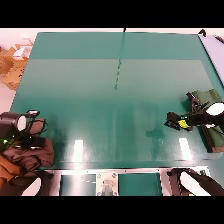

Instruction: Fold the shirts.

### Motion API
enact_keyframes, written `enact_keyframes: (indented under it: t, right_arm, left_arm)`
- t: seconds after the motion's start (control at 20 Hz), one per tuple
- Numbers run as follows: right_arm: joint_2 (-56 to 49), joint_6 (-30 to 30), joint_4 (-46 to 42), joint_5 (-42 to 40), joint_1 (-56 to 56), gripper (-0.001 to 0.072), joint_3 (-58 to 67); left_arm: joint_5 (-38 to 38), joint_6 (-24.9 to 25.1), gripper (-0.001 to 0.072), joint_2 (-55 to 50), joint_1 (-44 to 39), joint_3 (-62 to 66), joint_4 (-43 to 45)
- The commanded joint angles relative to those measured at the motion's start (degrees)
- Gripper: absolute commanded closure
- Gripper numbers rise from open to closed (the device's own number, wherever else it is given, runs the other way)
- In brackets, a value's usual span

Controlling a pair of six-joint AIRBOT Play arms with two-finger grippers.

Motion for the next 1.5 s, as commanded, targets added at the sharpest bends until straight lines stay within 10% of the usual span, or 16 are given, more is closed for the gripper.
enact_keyframes:
  t: [0.0, 0.5, 1.1, 1.2, 1.45]
  right_arm:
    - [0.04, 0.02, 0.0, 0.0, 0.04, 0.0689, -0.02]
    - [0.04, 0.02, 0.42, -0.17, 0.04, 0.0689, -0.02]
    - [0.04, 0.02, 0.42, -1.64, 0.04, 0.0687, -0.02]
    - [0.04, 0.0, 0.37, -2.51, 0.02, 0.047, 0.07]
    - [0.02, -0.04, 2.05, -2.51, 0.07, 0.0155, 0.98]
  left_arm:
    - [3.74, 0.2, 0.0686, -0.07, 0.28, 0.94, 1.16]
    - [5.57, 11.06, 0.0687, -0.68, -2.14, 48.61, -38.29]
    - [30.05, 19.52, 0.0677, -34.82, -32.33, 52.7, -60.76]
    - [30.51, 19.91, 0.0061, -37.81, -32.02, 53.2, -62.9]
    - [12.55, 18.69, 0.0026, -35.39, -17.07, 60.13, -60.65]
